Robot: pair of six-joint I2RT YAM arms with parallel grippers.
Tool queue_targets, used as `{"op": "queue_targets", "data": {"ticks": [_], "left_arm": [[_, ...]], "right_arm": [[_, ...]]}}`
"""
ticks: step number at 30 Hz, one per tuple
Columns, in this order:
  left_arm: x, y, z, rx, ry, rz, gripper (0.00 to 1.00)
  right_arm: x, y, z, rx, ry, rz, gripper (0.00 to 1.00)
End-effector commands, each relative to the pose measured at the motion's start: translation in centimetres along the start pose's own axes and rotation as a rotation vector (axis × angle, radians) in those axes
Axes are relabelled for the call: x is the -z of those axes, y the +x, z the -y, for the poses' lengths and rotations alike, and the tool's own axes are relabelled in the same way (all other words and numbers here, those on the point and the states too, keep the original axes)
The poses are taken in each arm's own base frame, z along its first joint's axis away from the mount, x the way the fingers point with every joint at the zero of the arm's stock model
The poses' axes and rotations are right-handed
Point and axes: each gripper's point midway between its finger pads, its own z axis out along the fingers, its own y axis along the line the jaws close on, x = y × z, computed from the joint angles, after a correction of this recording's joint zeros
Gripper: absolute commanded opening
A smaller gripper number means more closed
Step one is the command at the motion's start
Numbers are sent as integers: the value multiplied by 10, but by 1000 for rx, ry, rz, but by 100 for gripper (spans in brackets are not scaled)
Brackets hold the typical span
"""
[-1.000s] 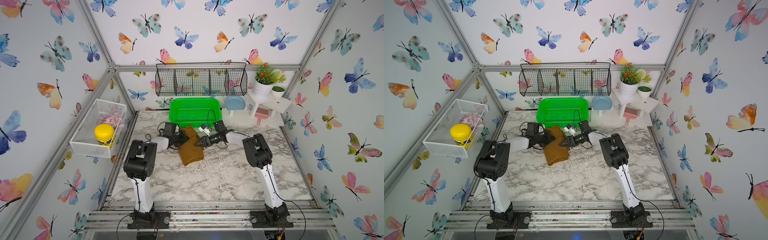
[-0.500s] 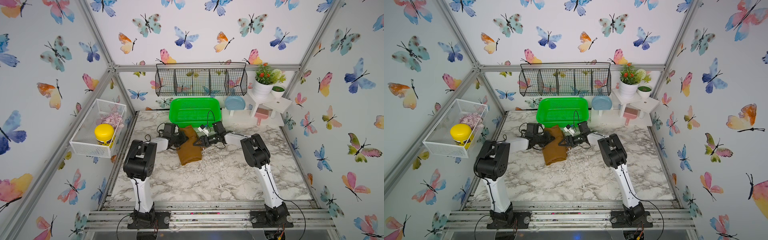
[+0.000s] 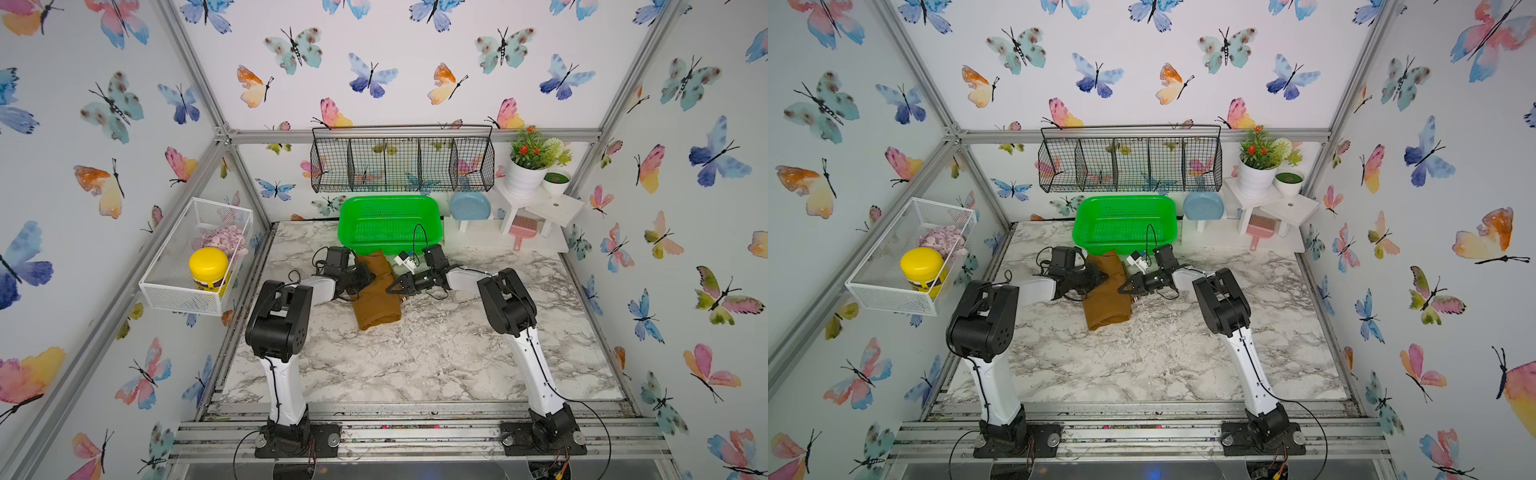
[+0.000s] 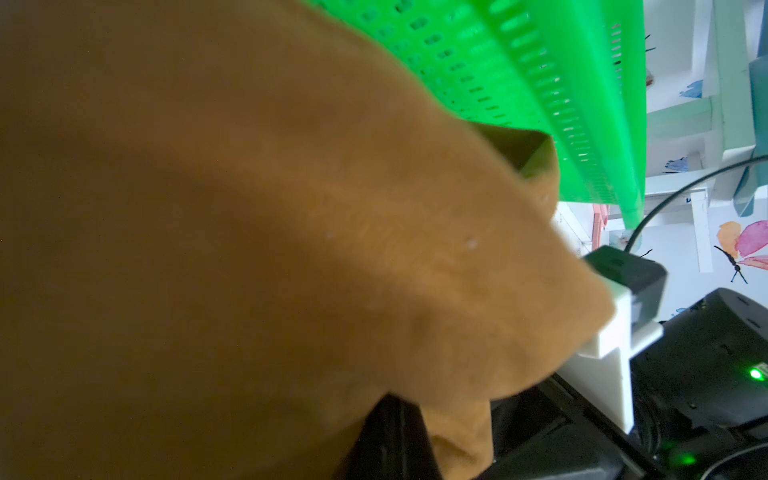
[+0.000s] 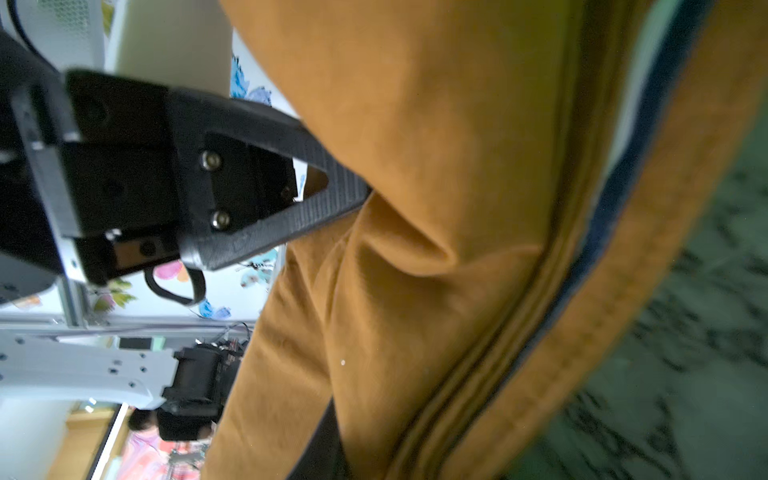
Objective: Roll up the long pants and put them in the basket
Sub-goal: Pick up the long pant at the center of the board.
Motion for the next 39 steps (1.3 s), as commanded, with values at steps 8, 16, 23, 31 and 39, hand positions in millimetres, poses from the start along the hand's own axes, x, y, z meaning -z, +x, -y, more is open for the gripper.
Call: {"op": "queue_targets", "data": {"ticks": [8, 16, 23, 31, 39], "left_arm": [[24, 23, -15, 57, -112, -47, 0], [73, -22, 43, -50, -43, 127, 12], [79, -48, 65, -85, -14, 196, 49], [49, -76, 67, -76, -25, 209, 56], [0, -93, 42, 76, -76, 204, 59]], "right_arm": [[-23, 40, -11, -21, 16, -64, 4], [11, 58, -42, 17, 81, -10, 4], [59, 66, -62, 23, 121, 93, 4], [113, 48, -116, 104, 174, 238, 4], [162, 34, -185, 228, 247, 391, 4]]}}
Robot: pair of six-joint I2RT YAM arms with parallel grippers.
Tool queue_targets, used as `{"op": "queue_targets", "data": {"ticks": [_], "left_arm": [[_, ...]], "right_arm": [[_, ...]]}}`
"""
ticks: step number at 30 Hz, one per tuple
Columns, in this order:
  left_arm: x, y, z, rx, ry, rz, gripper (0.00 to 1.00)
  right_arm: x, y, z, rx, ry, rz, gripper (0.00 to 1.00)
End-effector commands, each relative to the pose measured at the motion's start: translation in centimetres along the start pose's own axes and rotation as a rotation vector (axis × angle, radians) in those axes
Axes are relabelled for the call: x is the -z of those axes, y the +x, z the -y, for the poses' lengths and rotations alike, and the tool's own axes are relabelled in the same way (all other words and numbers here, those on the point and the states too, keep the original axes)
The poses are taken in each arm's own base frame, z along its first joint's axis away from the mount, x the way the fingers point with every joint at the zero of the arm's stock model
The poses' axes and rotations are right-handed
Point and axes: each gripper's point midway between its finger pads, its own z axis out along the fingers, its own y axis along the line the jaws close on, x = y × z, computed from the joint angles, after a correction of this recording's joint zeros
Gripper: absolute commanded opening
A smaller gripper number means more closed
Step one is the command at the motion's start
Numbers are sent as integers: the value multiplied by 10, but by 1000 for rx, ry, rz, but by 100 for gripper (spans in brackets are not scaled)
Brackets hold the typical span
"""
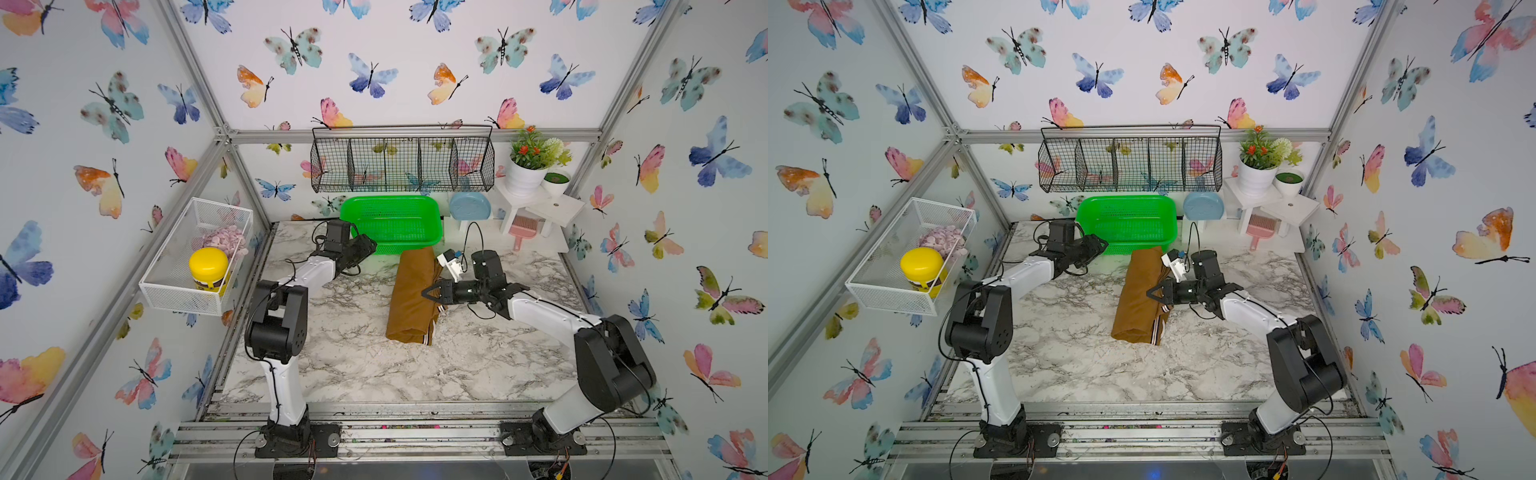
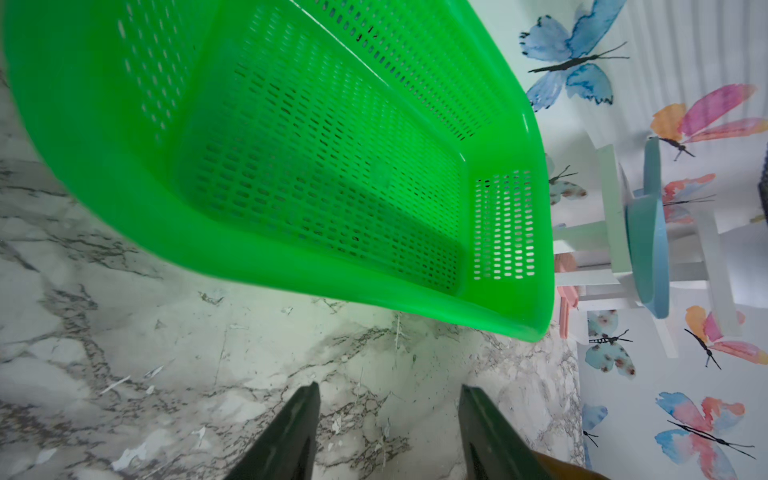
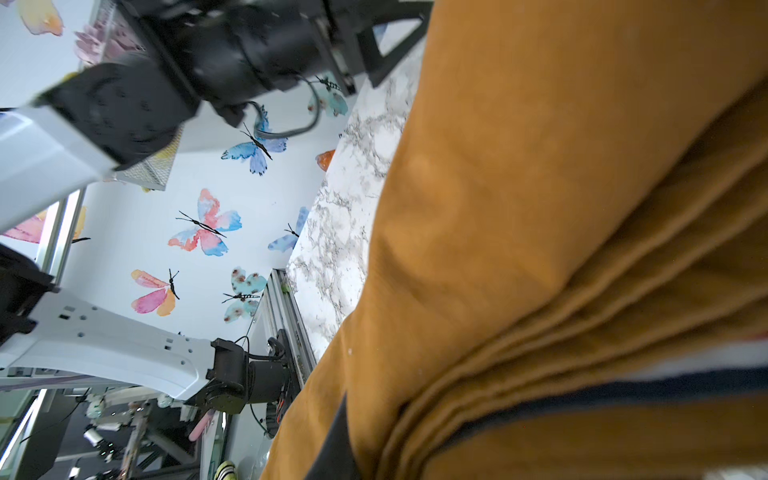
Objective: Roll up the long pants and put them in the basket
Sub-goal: Pick up the long pant at the center of the board, then pick up the bin from the center of the board.
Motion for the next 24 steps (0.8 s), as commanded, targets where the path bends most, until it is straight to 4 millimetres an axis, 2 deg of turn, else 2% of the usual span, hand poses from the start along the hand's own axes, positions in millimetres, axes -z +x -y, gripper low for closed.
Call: {"op": "queue_targets", "data": {"ticks": [1, 5, 9, 16, 20, 24], "left_arm": [[-20, -7, -14, 95, -59, 16, 59], [-35, -15, -17, 131, -71, 35, 59], [-43, -25, -12, 127, -75, 46, 59], [-29, -33, 6, 127, -25, 70, 59], [-37, -29, -3, 143, -69, 41, 58], [-57, -16, -17, 170, -98, -20, 55]], "right_arm": [[27, -31, -39, 133, -19, 123, 4], [42, -40, -53, 167, -7, 168, 4], [43, -40, -53, 169, 0, 168, 4], [38, -37, -46, 160, -4, 152, 4], [36, -38, -47, 160, -16, 153, 4], [37, -38, -48, 162, -16, 153, 4]]}}
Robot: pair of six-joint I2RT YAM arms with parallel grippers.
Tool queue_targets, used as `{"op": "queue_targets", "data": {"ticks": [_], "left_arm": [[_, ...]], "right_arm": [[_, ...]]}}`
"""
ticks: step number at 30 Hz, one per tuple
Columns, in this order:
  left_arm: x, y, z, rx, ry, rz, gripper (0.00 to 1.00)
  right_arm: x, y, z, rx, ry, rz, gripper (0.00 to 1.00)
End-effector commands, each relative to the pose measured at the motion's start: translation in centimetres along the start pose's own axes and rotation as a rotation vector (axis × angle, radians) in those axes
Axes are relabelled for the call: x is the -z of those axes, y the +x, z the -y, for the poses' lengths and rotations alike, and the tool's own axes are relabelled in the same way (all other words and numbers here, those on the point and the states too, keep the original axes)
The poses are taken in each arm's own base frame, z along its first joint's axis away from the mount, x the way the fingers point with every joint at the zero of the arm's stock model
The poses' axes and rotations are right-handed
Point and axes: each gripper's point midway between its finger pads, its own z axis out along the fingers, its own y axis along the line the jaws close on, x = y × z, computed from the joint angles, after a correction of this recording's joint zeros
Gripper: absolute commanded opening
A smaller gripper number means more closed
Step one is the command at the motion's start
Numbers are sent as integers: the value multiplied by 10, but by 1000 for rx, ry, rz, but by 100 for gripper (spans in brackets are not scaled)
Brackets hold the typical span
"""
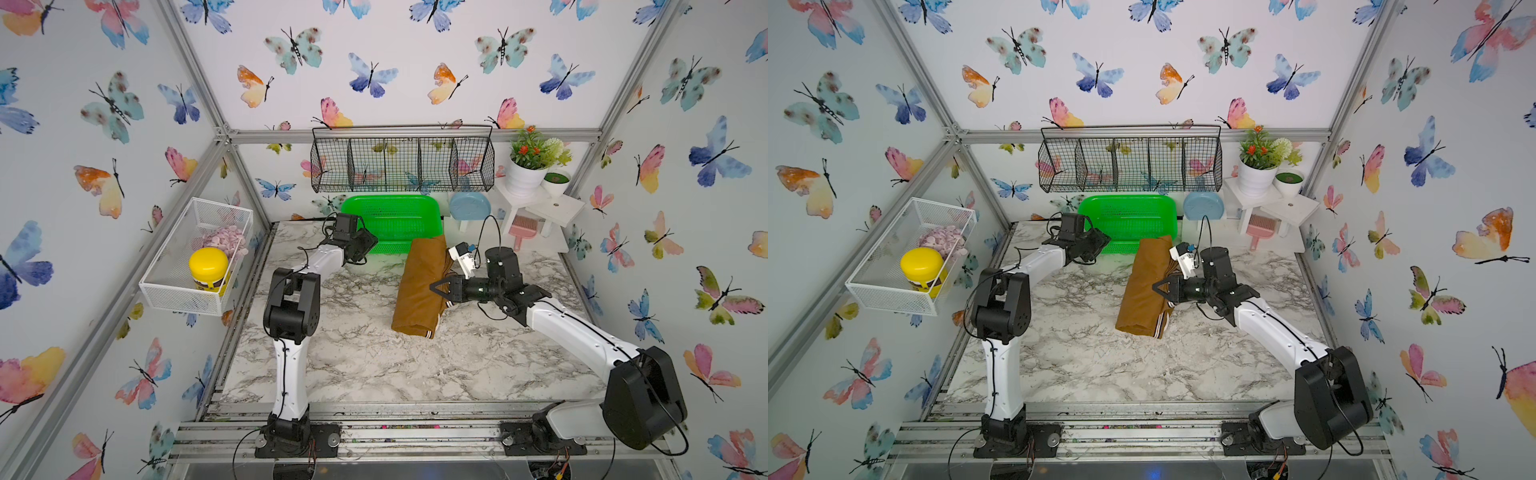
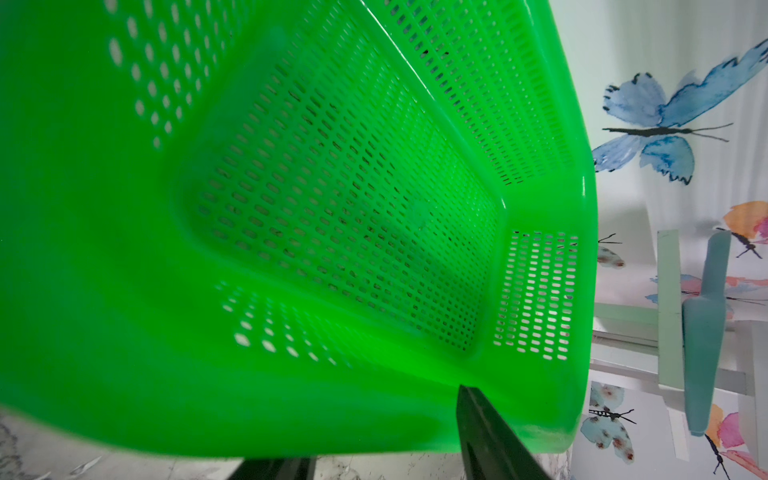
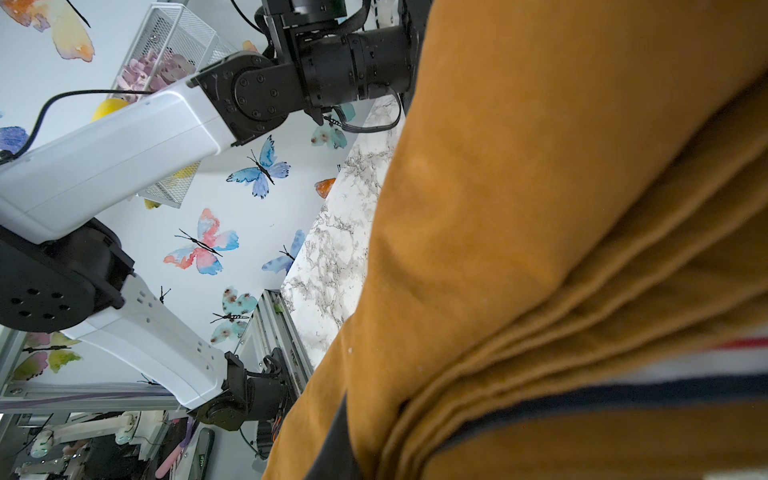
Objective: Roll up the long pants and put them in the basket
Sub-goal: Pick up the bin from the center of the board.
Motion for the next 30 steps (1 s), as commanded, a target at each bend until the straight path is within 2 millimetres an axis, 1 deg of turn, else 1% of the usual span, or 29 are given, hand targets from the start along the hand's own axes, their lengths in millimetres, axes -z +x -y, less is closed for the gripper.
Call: {"op": "queue_targets", "data": {"ticks": [1, 6, 8, 11, 12, 14, 18, 23, 24, 25, 27, 30], "left_arm": [[-18, 7, -11, 16, -23, -32, 54], [-22, 17, -19, 19, -31, -60, 42], [-20, 21, -23, 15, -41, -70, 35], [-12, 29, -31, 16, -61, -87, 17], [-8, 32, -32, 18, -65, -90, 14], [-1, 36, -34, 21, -68, -99, 10], [17, 47, -34, 34, -66, -130, 8], [41, 60, -34, 41, -67, -150, 7], [41, 65, -38, 45, -74, -160, 7], [50, 64, -31, 40, -59, -153, 7], [55, 72, -34, 50, -68, -182, 7], [61, 91, -44, 60, -107, -233, 8]], "right_arm": [[8, -29, -26, 122, -77, 94, 4], [9, -30, -26, 124, -69, 91, 3], [8, -29, -25, 123, -68, 89, 4], [6, -29, -25, 118, -77, 83, 4], [6, -29, -25, 116, -82, 83, 4], [5, -29, -25, 111, -88, 83, 4], [5, -30, -26, 108, -91, 85, 3], [6, -33, -28, 111, -97, 96, 3], [6, -33, -29, 111, -97, 96, 3], [6, -33, -29, 110, -100, 95, 3], [5, -32, -29, 107, -106, 89, 3], [7, -34, -33, 106, -119, 92, 3]]}}
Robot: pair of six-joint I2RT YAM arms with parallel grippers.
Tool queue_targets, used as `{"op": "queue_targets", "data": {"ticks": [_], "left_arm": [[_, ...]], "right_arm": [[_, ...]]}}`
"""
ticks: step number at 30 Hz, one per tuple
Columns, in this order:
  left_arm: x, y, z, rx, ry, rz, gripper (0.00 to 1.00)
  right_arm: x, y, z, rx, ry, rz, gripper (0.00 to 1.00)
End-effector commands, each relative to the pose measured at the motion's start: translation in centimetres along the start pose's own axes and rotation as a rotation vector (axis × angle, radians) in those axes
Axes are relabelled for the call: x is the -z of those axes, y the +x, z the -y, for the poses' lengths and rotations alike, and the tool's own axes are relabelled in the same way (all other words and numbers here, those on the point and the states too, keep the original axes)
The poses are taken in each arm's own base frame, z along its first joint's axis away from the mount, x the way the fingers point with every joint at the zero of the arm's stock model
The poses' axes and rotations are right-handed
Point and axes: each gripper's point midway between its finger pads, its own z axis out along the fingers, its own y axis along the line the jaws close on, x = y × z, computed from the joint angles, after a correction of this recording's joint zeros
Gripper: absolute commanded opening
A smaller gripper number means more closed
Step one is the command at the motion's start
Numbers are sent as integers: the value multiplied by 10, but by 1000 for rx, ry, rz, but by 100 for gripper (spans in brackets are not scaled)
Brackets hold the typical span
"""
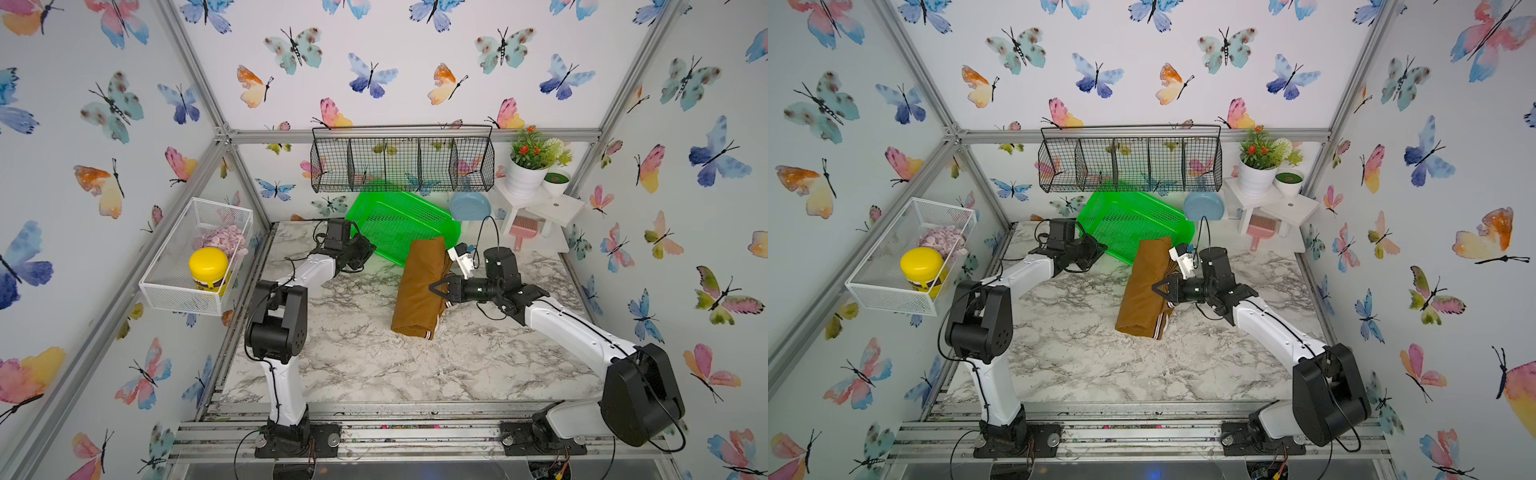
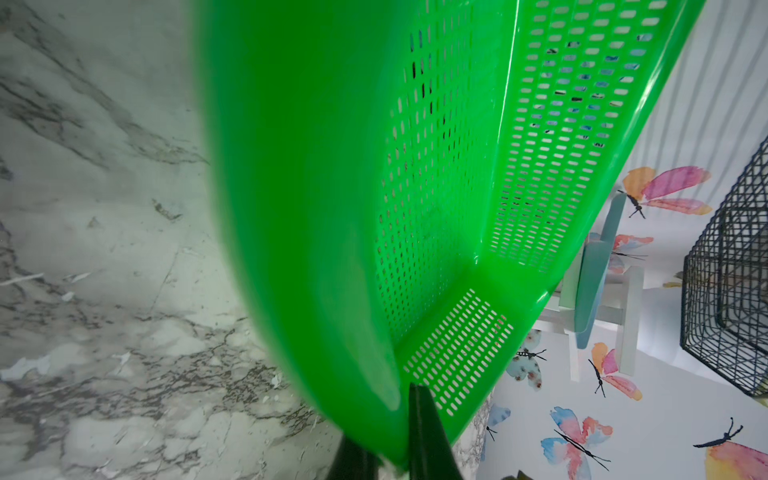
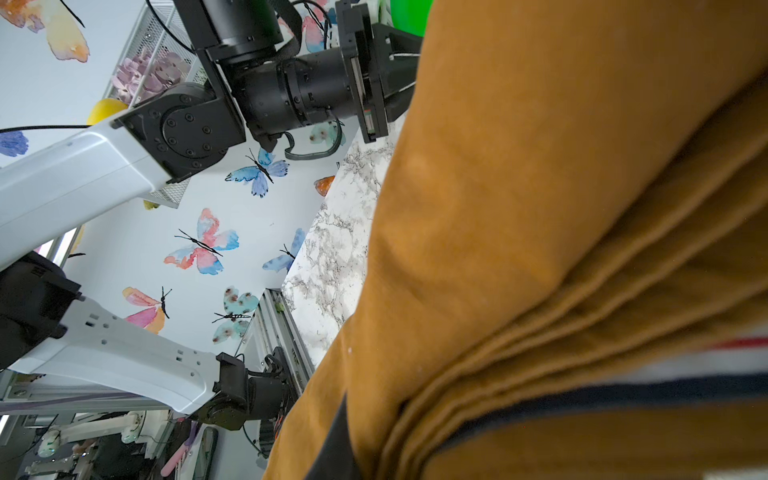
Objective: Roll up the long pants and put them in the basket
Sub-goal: Pick up the bin from the center of the board, then place the bin at the center of the board.
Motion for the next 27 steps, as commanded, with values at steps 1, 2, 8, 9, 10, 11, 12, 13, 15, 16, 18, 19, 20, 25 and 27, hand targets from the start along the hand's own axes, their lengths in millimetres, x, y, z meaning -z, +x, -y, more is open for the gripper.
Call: {"op": "queue_targets", "data": {"ticks": [1, 2, 8, 9, 10, 11, 12, 13, 15, 16, 18, 19, 20, 25, 27], "left_arm": [[3, 49, -65, -36, -229, -134, 8], [6, 54, -72, -26, -255, -138, 8], [18, 77, -105, 42, -339, -172, 15], [19, 81, -111, 48, -354, -178, 18], [20, 83, -115, 51, -368, -182, 20], [21, 86, -120, 54, -382, -188, 24], [22, 89, -125, 56, -396, -195, 28], [23, 91, -129, 60, -408, -200, 33], [26, 95, -137, 61, -427, -208, 43], [29, 97, -140, 63, -436, -210, 49], [31, 99, -141, 62, -438, -212, 52], [33, 100, -141, 62, -436, -212, 55], [34, 100, -139, 59, -430, -212, 58], [38, 97, -121, 47, -391, -201, 64], [41, 93, -109, 37, -369, -196, 64]], "right_arm": [[11, -36, -37, 124, -117, 107, 3], [13, -38, -39, 126, -119, 115, 3], [22, -57, -61, 131, -173, 159, 4], [24, -62, -66, 133, -180, 168, 3], [25, -66, -70, 136, -189, 179, 3], [28, -73, -76, 139, -201, 194, 3], [30, -78, -80, 140, -211, 208, 3], [32, -82, -84, 141, -221, 217, 3], [33, -90, -89, 140, -234, 229, 3], [34, -94, -91, 138, -242, 235, 4], [33, -101, -91, 126, -244, 247, 4], [32, -105, -90, 121, -238, 255, 3], [32, -109, -87, 111, -227, 270, 4], [23, -122, -75, 61, -228, 302, 4], [14, -121, -68, 48, -232, 288, 4]]}}
